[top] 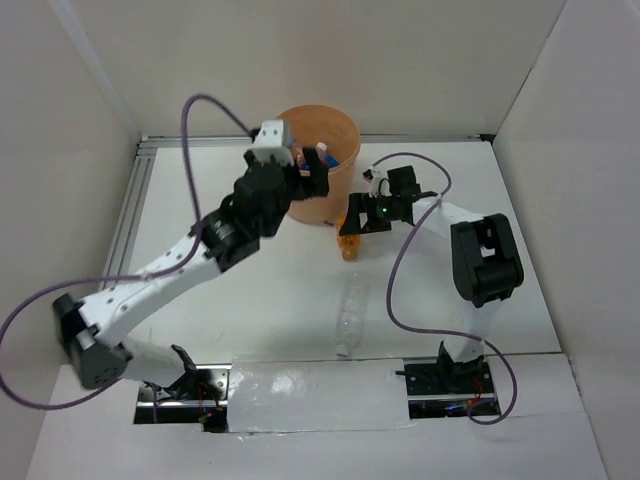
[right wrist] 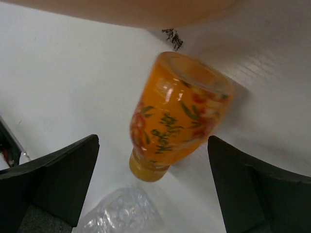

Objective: Put the plastic bottles in the bin

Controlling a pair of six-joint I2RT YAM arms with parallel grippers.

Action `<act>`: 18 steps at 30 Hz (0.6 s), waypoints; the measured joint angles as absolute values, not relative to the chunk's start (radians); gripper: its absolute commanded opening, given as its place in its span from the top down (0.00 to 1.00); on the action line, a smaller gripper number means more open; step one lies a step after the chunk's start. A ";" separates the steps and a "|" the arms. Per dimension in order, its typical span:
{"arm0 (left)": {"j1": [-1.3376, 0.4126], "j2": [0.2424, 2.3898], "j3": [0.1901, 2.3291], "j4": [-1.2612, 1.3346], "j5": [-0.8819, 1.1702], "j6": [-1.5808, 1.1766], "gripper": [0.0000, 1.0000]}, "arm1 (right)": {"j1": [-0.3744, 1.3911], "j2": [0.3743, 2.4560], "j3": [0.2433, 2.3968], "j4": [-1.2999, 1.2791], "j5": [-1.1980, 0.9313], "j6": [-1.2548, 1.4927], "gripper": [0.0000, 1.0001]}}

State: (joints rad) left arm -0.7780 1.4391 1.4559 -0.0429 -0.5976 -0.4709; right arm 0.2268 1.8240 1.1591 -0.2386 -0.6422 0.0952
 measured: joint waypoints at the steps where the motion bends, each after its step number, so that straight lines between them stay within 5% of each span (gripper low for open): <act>1: -0.822 1.365 1.382 -0.046 -0.596 -0.475 0.03 | 0.241 1.841 1.166 -0.227 -0.623 0.108 0.01; 7: -1.093 1.068 1.019 -0.199 -0.659 -0.617 0.02 | 0.293 1.951 1.232 -0.197 -0.496 0.179 0.10; 16: -1.325 1.195 0.805 -0.342 -0.675 -0.863 0.01 | 0.285 1.921 1.202 -0.180 -0.413 0.208 0.74; 18: -1.355 1.267 0.817 -0.327 -0.675 -0.866 0.01 | 0.265 1.866 1.165 -0.215 -0.418 0.179 0.78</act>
State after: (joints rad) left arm -1.3552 1.2675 0.8169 -0.3267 -0.6746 -0.8661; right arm 0.2646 1.8660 1.1652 -0.2153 -0.4183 0.1795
